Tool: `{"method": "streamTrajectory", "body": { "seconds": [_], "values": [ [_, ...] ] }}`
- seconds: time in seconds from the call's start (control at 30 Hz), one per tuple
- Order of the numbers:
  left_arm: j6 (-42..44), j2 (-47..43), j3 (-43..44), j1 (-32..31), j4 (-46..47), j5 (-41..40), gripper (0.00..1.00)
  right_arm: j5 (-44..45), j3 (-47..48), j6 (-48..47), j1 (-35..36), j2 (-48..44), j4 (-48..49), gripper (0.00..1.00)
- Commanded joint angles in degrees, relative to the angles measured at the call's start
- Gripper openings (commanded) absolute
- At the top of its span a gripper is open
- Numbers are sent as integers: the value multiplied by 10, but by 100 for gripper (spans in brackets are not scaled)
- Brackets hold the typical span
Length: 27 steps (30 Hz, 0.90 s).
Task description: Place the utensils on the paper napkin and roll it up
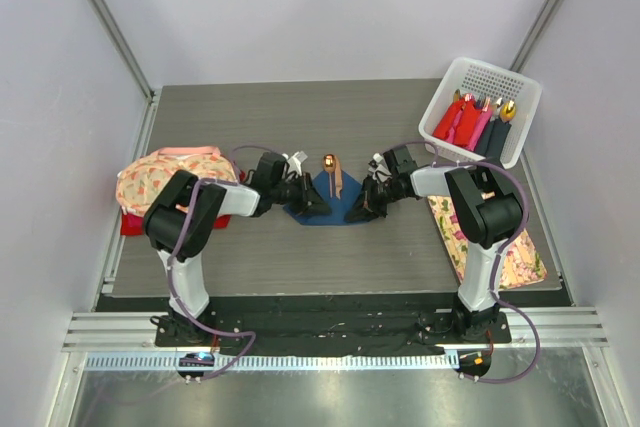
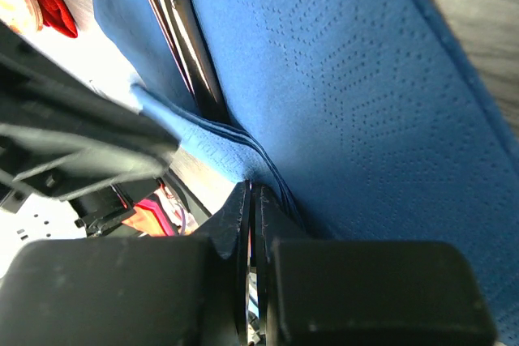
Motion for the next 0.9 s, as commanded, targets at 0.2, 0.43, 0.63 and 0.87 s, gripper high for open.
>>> {"method": "streamTrajectory", "body": {
  "seconds": [0.2,0.43,0.63,0.87],
  "values": [
    [24,30,23,7,-14,-41,7,26,9,-5,-2,-10,-18,1],
    [37,37,25,7,-29,-46,4,18,36,12,-2,-30,-3,1],
    [46,38,28,8,-40,-48,4,20,58,17,-1,-16,3,1],
    [47,36,27,8,-42,-51,4,43,54,2,-1,21,-6,1]
  ]
}}
